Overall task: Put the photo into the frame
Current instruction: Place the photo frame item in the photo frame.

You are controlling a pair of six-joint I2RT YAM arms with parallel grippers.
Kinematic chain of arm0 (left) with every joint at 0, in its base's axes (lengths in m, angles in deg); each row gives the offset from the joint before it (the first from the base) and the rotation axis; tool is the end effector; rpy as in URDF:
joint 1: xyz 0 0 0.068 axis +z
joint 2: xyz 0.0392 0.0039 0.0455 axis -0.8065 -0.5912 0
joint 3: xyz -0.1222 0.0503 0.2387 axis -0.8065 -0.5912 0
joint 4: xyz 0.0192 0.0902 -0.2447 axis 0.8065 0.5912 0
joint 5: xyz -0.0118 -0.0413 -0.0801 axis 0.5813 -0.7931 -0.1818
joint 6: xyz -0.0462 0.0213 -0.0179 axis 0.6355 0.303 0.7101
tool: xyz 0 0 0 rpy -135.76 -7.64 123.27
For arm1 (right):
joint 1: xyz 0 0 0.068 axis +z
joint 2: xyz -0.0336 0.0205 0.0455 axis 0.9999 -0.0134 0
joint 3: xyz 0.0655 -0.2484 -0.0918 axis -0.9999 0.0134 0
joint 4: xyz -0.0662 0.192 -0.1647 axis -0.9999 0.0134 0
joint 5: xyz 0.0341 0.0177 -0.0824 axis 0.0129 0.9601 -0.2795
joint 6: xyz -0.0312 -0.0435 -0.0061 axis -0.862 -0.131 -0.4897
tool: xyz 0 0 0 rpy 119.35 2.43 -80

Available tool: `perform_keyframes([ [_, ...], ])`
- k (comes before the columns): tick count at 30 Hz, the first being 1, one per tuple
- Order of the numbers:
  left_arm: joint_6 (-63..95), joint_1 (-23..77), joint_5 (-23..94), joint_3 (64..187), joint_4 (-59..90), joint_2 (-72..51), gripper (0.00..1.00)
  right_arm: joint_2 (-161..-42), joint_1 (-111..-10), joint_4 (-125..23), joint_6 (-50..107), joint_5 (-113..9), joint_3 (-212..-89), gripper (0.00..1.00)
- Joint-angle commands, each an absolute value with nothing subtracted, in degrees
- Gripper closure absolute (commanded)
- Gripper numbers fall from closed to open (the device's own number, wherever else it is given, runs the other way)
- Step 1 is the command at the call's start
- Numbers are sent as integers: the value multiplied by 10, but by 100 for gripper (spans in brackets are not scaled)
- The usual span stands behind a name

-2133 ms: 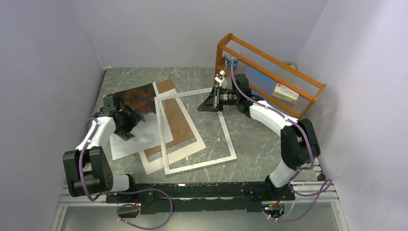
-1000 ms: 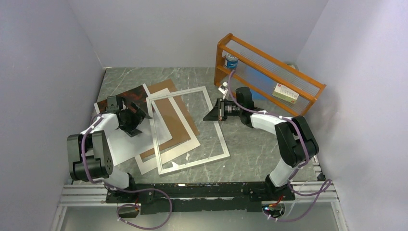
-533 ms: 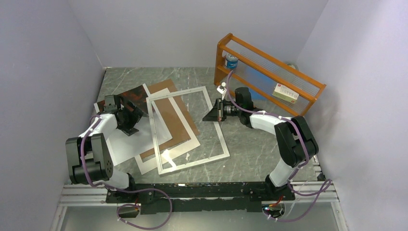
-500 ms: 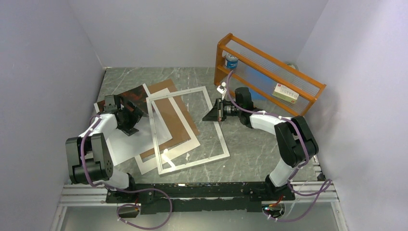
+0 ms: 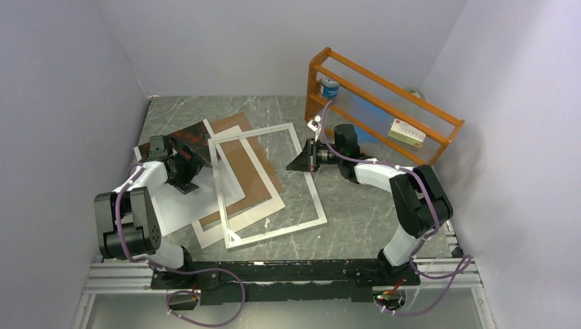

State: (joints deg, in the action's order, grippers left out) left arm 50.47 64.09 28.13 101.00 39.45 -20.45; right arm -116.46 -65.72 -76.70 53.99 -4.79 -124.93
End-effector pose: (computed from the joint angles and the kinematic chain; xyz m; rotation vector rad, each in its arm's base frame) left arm 0.2813 0.0415 0.1826 -1.1752 2.3876 -0.5726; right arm 0.3092 0.1661 0.2072 -0.5427 2.0268 1.5380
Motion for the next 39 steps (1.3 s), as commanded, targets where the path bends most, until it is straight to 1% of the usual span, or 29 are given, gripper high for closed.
perform_keyframes([
  [1, 511, 644, 266, 1021, 387, -210, 6, -1183, -656, -804, 522, -42, -1265, 100],
  [5, 509, 644, 266, 1021, 388, -209, 6, -1200, -656, -771, 513, -55, -1283, 100],
  [19, 508, 644, 256, 1017, 383, -221, 6, -1245, -658, -758, 526, -106, -1284, 100],
  [22, 508, 644, 257, 1017, 383, -222, 6, -1239, -658, -786, 542, -121, -1263, 100],
  [34, 511, 644, 250, 1022, 382, -250, 6, -1234, -659, -806, 542, -162, -1228, 100],
  [39, 510, 644, 244, 1025, 377, -261, 6, -1247, -659, -797, 533, -161, -1238, 100],
])
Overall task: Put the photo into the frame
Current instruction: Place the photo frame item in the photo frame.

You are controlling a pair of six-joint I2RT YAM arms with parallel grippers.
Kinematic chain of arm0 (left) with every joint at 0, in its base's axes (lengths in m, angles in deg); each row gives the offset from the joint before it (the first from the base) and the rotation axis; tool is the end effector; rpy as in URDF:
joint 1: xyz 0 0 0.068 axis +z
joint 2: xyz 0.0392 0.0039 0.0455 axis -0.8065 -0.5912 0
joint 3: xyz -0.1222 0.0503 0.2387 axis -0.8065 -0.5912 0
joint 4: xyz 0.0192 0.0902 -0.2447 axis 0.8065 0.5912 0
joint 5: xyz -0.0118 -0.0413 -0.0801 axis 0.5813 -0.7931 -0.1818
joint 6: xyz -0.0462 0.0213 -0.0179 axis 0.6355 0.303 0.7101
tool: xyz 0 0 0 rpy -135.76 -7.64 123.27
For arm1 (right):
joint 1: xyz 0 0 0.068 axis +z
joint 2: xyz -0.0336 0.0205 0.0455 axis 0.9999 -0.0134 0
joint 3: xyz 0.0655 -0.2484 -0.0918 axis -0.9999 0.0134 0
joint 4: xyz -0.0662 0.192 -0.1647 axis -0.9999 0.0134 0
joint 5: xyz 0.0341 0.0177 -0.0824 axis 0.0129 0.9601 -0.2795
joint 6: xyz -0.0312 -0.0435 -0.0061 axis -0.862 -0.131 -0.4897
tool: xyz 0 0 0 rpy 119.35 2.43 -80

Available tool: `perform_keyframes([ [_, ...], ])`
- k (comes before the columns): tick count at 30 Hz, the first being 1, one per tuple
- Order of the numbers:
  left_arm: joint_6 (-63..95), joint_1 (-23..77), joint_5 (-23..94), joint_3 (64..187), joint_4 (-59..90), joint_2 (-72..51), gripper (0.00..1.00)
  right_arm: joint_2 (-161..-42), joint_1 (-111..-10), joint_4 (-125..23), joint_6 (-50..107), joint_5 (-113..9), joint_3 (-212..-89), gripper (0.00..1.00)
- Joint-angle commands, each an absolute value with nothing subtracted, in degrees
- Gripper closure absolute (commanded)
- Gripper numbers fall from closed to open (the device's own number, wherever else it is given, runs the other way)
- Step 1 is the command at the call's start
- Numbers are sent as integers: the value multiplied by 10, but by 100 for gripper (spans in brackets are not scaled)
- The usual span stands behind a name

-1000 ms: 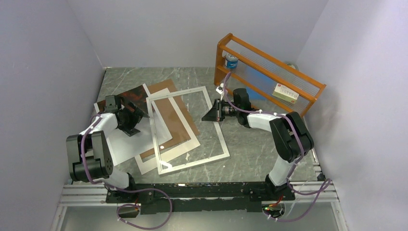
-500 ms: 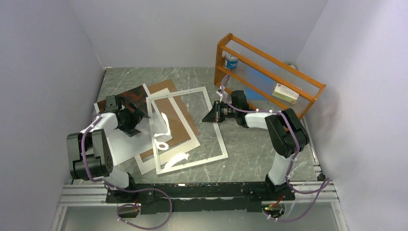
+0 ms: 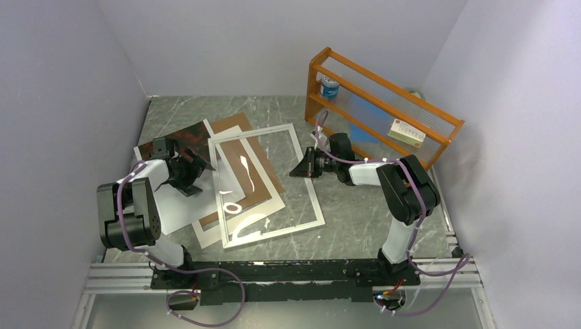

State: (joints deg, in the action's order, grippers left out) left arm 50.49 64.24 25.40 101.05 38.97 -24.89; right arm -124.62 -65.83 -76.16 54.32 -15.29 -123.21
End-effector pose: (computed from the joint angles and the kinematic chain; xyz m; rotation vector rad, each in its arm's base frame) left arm 0.2867 0.0416 0.1631 -1.2084 2.4506 -0.6199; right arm 0.3179 0.1645 0.1480 -0.3168 2.2408 1.3702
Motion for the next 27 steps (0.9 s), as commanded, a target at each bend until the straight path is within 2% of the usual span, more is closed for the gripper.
perform_keyframes([
  [1, 511, 644, 244, 1027, 378, -264, 6, -1249, -659, -800, 535, -162, -1239, 100],
  [14, 502, 644, 216, 1040, 367, -296, 6, -1257, -659, -823, 553, -178, -1223, 100],
  [27, 488, 643, 186, 1049, 357, -322, 15, -1297, -659, -802, 536, -130, -1267, 100],
])
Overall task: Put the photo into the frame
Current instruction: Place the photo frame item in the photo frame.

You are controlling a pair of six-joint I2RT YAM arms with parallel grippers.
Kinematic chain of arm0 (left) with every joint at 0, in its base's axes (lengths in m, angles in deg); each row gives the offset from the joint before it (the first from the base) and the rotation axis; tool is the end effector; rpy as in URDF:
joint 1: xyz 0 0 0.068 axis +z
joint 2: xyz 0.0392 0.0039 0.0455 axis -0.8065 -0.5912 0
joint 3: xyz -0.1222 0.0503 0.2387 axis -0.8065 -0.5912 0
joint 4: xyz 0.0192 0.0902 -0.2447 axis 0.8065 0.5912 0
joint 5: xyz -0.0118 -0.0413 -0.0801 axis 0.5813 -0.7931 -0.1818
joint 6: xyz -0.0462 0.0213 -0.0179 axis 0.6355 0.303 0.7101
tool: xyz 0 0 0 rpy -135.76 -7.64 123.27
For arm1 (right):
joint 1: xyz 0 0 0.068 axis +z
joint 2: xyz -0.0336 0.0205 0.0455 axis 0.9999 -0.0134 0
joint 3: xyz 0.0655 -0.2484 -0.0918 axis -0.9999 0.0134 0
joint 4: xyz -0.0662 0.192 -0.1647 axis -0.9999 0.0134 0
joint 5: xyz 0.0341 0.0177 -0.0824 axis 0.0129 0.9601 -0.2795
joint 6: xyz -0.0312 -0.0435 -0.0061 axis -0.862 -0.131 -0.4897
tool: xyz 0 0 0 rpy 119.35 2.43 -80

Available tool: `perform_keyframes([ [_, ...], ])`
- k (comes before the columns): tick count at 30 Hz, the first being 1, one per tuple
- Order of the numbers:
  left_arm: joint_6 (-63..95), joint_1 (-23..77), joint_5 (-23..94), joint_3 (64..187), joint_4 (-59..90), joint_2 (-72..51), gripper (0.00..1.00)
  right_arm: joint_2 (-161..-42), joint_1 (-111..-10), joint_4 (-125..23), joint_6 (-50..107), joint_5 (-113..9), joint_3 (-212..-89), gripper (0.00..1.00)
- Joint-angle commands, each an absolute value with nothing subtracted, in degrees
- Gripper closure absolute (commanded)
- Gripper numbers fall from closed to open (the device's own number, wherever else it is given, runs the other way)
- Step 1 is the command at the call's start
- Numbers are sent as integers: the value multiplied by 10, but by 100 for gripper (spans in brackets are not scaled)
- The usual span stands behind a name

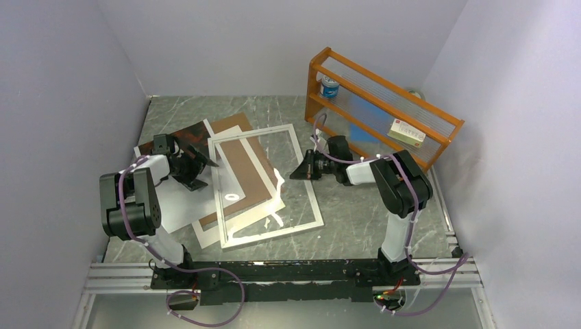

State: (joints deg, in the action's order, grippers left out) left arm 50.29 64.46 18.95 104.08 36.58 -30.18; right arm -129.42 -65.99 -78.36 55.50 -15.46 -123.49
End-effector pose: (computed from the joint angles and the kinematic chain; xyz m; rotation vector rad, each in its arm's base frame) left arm 0.3060 0.0426 0.1549 -1.1730 2.4647 -0.7696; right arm 0.3231 0.1656 0.1240 -0.2711 2.2919 1.3749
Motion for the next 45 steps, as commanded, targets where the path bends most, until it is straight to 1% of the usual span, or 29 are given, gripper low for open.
perform_keyframes([
  [1, 487, 644, 184, 1050, 356, -324, 15, -1299, -659, -801, 534, -131, -1270, 100],
  [14, 486, 644, 175, 1039, 349, -326, 17, -1305, -658, -786, 534, -113, -1284, 100],
  [17, 485, 643, 177, 1042, 349, -327, 15, -1303, -657, -764, 530, -107, -1288, 100],
  [21, 485, 643, 171, 1048, 343, -327, 9, -1305, -656, -727, 524, -105, -1298, 100],
  [25, 486, 643, 159, 1053, 333, -331, 8, -1306, -649, -675, 510, -125, -1323, 91],
  [29, 485, 643, 153, 1058, 335, -324, 7, -1301, -649, -644, 511, -140, -1344, 87],
  [33, 485, 644, 152, 1065, 345, -306, 6, -1299, -647, -616, 510, -147, -1359, 78],
  [34, 485, 643, 155, 1066, 348, -300, 6, -1298, -646, -608, 508, -151, -1363, 74],
  [36, 484, 644, 163, 1070, 357, -288, 6, -1295, -645, -598, 507, -163, -1368, 64],
  [39, 478, 644, 178, 1081, 378, -272, 6, -1283, -644, -578, 503, -192, -1370, 46],
  [41, 474, 644, 187, 1085, 388, -262, 6, -1274, -642, -568, 501, -204, -1373, 38],
  [45, 470, 643, 195, 1094, 407, -250, 6, -1268, -640, -513, 500, -246, -1396, 25],
])
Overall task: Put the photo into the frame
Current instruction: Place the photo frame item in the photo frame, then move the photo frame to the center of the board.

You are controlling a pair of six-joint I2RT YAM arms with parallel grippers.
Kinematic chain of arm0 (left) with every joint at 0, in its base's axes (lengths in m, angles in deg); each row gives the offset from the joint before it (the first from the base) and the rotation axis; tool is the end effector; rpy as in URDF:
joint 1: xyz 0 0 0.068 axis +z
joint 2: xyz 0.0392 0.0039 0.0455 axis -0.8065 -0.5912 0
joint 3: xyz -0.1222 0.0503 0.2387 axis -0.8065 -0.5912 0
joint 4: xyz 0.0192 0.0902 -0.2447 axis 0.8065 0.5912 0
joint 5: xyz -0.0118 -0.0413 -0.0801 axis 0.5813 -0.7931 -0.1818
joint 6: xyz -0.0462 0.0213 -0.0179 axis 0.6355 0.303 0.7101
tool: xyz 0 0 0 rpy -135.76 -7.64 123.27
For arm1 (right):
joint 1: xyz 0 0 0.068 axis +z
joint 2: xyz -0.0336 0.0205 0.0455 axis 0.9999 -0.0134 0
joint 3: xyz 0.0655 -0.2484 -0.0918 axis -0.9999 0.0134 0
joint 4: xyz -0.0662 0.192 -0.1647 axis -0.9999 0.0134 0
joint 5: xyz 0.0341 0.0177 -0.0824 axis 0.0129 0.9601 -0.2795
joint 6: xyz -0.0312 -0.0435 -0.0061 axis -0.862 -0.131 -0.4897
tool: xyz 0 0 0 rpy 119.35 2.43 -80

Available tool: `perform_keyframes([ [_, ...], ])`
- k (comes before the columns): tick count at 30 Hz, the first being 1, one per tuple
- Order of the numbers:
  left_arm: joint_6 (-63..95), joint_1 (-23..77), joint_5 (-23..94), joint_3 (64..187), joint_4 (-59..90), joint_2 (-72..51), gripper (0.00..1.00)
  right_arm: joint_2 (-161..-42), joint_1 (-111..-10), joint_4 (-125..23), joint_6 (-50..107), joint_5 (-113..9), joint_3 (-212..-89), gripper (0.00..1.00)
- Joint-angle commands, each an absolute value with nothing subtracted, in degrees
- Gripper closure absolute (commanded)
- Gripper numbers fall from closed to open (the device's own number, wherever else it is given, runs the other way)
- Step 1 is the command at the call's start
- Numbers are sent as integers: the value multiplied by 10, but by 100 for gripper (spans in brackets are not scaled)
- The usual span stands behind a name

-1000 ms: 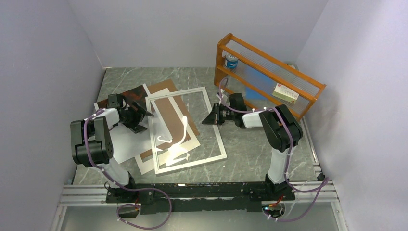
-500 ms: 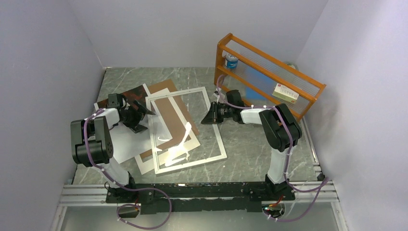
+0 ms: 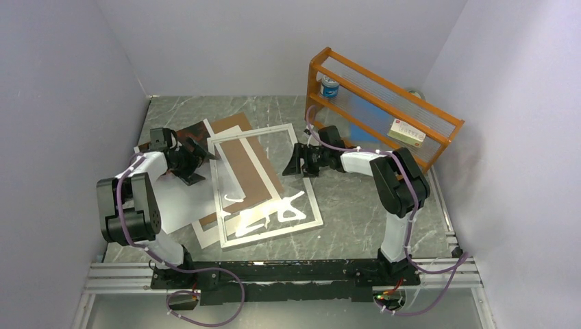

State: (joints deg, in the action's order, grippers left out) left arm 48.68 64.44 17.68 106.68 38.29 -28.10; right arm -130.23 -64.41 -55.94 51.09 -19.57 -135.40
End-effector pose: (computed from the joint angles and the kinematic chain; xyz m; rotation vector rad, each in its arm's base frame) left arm 0.3108 0.0426 0.1766 -1.0911 2.4378 -0.7978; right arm 0.3413 0.1829 0.1431 -0.2645 2.4754 1.2569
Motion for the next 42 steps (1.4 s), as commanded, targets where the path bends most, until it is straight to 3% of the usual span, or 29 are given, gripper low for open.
perform_keyframes([
  [1, 470, 643, 197, 1097, 414, -248, 6, -1268, -638, -492, 503, -254, -1403, 22],
  [6, 472, 644, 208, 1109, 438, -237, 6, -1262, -620, -415, 500, -314, -1422, 10],
  [14, 454, 644, 225, 1116, 468, -237, 6, -1213, -614, -325, 496, -424, -1428, 10],
  [21, 438, 643, 215, 1103, 462, -255, 7, -1197, -614, -284, 466, -468, -1432, 23],
  [36, 438, 640, 162, 1067, 440, -303, 9, -1292, -582, -246, 425, -554, -1491, 45],
  [42, 442, 630, 134, 1057, 427, -315, 9, -1291, -579, -250, 424, -551, -1475, 61],
])
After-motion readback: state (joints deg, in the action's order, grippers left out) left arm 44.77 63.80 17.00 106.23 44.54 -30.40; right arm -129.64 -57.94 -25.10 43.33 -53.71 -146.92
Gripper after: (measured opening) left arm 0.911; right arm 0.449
